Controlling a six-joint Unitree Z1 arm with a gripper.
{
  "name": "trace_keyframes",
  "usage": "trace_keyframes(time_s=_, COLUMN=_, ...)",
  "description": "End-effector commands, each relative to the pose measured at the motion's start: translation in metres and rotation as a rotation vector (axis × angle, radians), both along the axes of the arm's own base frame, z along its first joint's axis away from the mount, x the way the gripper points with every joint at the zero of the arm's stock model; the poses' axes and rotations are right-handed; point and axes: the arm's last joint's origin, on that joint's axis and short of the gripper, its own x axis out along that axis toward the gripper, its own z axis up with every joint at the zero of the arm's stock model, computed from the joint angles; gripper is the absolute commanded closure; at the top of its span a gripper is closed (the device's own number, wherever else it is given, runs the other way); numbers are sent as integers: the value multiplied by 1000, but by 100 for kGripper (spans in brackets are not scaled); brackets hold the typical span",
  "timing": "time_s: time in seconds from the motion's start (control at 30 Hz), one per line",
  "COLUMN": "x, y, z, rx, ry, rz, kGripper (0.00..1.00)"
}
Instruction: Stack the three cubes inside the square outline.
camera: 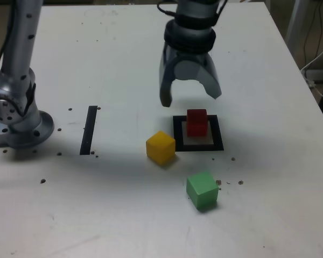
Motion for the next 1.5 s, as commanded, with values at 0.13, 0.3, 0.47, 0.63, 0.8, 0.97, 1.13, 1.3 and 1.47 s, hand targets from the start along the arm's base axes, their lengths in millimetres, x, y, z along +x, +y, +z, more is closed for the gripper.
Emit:
trace_keyframes(time_s=0.13, x=-30, y=-18, z=22, rx=37, ry=-7, rz=-75, kGripper=0)
trace_keyframes(time_s=0.3, x=-47, y=-33, z=21, rx=35, ry=10, rz=-161, kGripper=0)
trace_keyframes(time_s=0.47, x=-57, y=-49, z=10, rx=39, ry=37, rz=-279, kGripper=0)
trace_keyframes(time_s=0.63, x=-61, y=-63, z=1, rx=55, ry=35, rz=-387, kGripper=0)
trace_keyframes(time_s=0.8, x=-59, y=-75, z=-3, rx=61, ry=9, rz=-457, kGripper=1)
trace_keyframes(time_s=0.97, x=-59, y=-86, z=-9, rx=63, ry=2, rz=-495, kGripper=1)
trace_keyframes(time_s=1.13, x=-59, y=-92, z=-19, rx=64, ry=9, rz=-508, kGripper=2)
trace_keyframes(time_s=1.3, x=-55, y=-94, z=-31, rx=66, ry=31, rz=-509, kGripper=4)
trace_keyframes(time_s=1.47, x=-52, y=-98, z=-39, rx=59, ry=35, rz=-514, kGripper=7)
